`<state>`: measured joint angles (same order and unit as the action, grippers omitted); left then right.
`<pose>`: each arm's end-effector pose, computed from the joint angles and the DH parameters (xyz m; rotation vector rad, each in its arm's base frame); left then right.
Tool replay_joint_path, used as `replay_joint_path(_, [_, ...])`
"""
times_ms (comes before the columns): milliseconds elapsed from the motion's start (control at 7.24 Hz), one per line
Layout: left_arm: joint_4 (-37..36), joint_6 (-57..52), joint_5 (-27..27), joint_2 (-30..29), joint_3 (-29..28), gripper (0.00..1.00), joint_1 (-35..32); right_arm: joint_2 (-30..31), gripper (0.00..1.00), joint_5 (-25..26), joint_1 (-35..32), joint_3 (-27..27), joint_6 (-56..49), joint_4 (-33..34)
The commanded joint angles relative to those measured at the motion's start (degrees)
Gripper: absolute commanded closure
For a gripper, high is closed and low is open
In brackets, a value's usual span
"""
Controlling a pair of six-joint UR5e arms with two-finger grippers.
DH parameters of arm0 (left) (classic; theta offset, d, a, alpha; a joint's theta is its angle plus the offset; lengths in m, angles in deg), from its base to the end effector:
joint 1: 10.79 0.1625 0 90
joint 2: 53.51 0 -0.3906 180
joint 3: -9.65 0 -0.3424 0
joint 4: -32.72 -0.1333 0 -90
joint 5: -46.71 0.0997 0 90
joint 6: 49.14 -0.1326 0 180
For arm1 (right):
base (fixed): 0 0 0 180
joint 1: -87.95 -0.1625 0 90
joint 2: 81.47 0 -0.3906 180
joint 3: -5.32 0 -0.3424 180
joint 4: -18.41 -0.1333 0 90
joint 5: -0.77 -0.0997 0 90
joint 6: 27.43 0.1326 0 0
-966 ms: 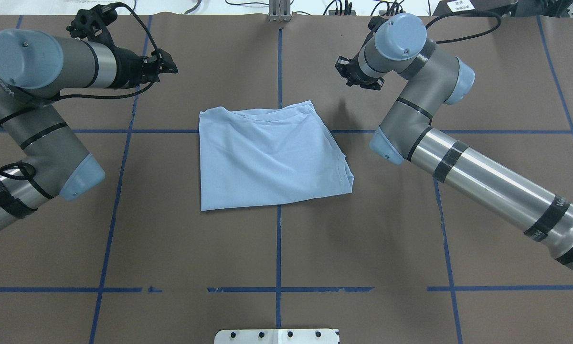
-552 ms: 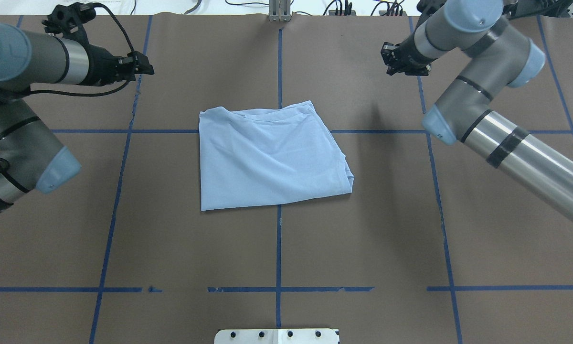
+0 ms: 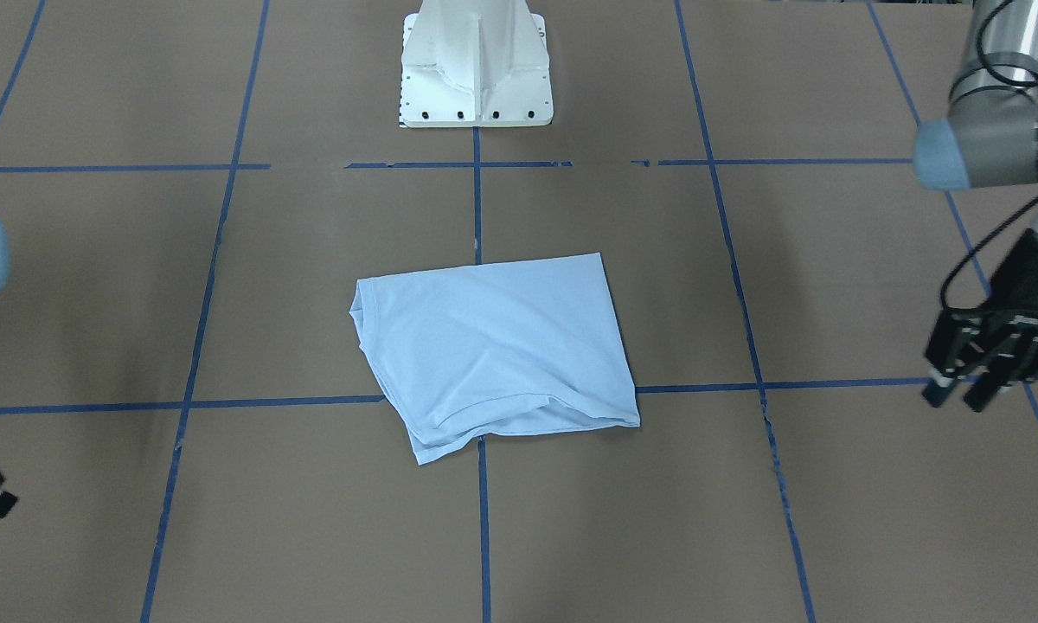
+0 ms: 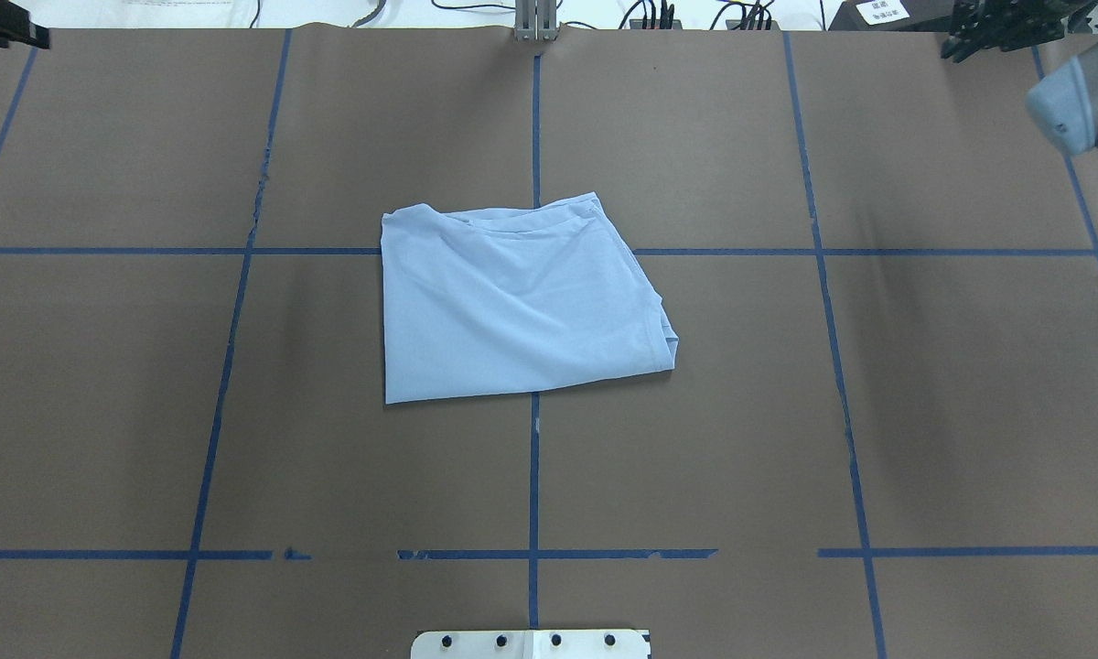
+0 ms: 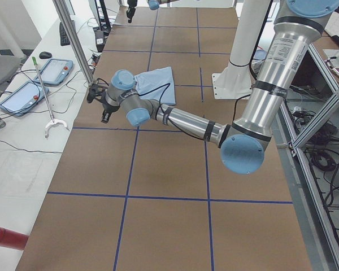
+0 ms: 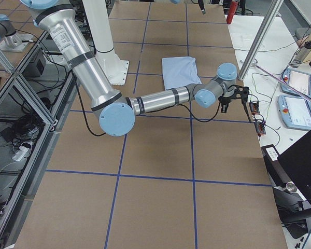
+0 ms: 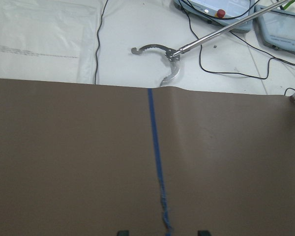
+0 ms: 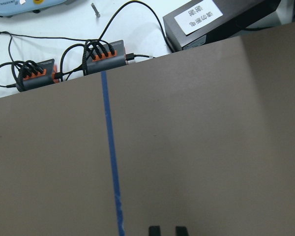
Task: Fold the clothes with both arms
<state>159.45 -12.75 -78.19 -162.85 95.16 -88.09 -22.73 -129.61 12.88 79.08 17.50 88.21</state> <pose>0.0775 -0.6052 0.4328 0.5555 0.8751 -0.1018 -0.1276 -0.6626 0.4327 0.1701 -0.8859 0.2713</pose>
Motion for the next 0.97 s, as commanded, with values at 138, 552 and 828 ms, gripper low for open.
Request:
replay_joint_path(138, [-5.1, -16.4, -2.4, -8.0, -13.8, 0.47, -7.9, -7.3, 0.77, 0.6, -3.6, -5.1, -14.8, 13.0])
replay_joint_path(552, [-5.0, -18.1, -2.5, -15.4, -24.5, 0.48, -8.3, -14.1, 0.80, 1.9, -3.5, -16.1, -17.6, 12.8])
replay_joint_path(828, [-5.3, -18.1, -4.9, -17.1, -26.4, 0.49, -9.5, -14.6, 0.79, 1.4, -5.1, -17.1, -21.6, 13.1])
